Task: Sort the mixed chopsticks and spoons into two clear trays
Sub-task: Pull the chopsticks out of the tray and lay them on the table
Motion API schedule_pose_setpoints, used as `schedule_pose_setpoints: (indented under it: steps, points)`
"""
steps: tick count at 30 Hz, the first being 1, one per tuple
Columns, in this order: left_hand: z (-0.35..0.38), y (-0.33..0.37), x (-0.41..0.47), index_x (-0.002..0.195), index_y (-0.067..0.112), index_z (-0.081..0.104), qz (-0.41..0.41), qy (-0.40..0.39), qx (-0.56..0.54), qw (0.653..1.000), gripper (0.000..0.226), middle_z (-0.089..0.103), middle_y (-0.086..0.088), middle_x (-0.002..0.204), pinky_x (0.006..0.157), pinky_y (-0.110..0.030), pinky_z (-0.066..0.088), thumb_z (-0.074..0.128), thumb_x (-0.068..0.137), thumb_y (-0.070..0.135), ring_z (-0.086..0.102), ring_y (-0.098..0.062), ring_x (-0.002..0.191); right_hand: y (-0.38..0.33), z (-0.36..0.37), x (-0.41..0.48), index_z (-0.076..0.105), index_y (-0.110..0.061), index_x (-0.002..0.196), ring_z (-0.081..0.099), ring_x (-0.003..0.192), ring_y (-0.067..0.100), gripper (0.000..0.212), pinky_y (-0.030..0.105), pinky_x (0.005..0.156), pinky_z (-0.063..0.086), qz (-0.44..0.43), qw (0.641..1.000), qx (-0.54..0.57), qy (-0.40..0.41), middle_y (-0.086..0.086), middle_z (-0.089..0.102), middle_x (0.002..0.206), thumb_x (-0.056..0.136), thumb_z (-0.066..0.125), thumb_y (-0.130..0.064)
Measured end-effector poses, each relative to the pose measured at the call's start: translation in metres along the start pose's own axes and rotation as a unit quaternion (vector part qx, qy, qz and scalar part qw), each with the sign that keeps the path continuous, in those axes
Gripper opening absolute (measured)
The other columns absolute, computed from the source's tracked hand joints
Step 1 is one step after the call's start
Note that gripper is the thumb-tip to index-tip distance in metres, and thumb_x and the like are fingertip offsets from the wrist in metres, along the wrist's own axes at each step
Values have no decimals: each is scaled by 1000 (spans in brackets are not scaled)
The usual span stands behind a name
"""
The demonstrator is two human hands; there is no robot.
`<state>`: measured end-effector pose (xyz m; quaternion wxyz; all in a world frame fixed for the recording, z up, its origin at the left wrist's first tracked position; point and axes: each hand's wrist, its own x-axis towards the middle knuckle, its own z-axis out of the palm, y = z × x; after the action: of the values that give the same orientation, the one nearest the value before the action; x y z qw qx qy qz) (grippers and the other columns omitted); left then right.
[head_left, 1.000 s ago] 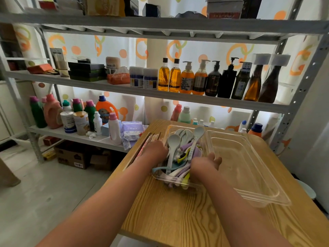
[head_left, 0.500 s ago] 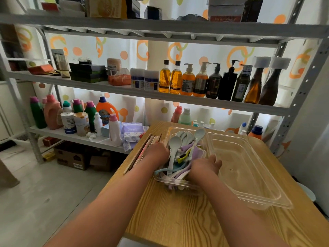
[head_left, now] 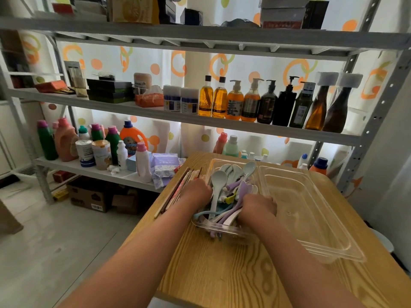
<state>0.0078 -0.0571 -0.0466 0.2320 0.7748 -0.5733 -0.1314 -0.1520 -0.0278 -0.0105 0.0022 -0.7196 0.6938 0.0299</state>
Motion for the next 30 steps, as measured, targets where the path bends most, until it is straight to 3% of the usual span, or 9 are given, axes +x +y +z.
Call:
schedule_pose_setpoints:
  steps: [7, 13, 18, 23, 26, 30]
  points:
    - [-1, -1, 0, 100, 8, 59, 2, -2, 0, 1000, 33, 63, -9, 95, 73, -31, 46, 40, 98, 35, 59, -22, 85, 0, 1, 4, 52, -16, 119, 56, 97, 23, 35, 30, 74, 44, 7, 996, 83, 26, 6, 59, 106, 88, 62, -30]
    - [0, -1, 2, 105, 7, 60, -5, -8, -10, 1000, 39, 64, -12, 101, 79, -34, 49, 40, 98, 39, 60, -25, 91, 22, -17, -7, 59, -11, 90, 50, 65, 11, 9, 20, 49, 33, -32, 956, 290, 40, 1, 52, 73, 86, 61, -18]
    - [-2, 0, 0, 101, 7, 60, -1, -14, -10, 1000, 36, 65, -11, 99, 74, -32, 47, 41, 98, 37, 60, -24, 88, 26, -26, -16, 63, -8, 85, 45, 61, 10, 5, 18, 49, 32, -21, 909, 401, 114, 8, 60, 81, 82, 60, -10]
    - [-4, 1, -2, 106, 6, 60, 3, -17, 0, 1000, 39, 64, -12, 105, 75, -31, 44, 39, 99, 38, 59, -25, 92, 21, -29, -15, 64, -5, 98, 51, 76, 13, 14, 15, 58, 37, -40, 853, 447, 266, 9, 64, 92, 87, 60, -12]
    - [-5, 2, -2, 110, 5, 60, 7, -25, 10, 1000, 43, 64, -14, 110, 76, -30, 43, 37, 99, 40, 59, -26, 96, 16, -27, -16, 63, -2, 103, 52, 81, 12, 17, 19, 71, 42, -82, 820, 443, 353, 12, 65, 96, 89, 59, -12]
    - [-13, 4, -5, 118, 6, 57, 18, -53, 42, 998, 49, 61, -12, 117, 89, -38, 47, 29, 101, 42, 58, -30, 105, 11, -26, -15, 63, 0, 103, 56, 79, 18, 17, 21, 69, 43, -133, 797, 407, 426, 15, 64, 92, 89, 60, -9]
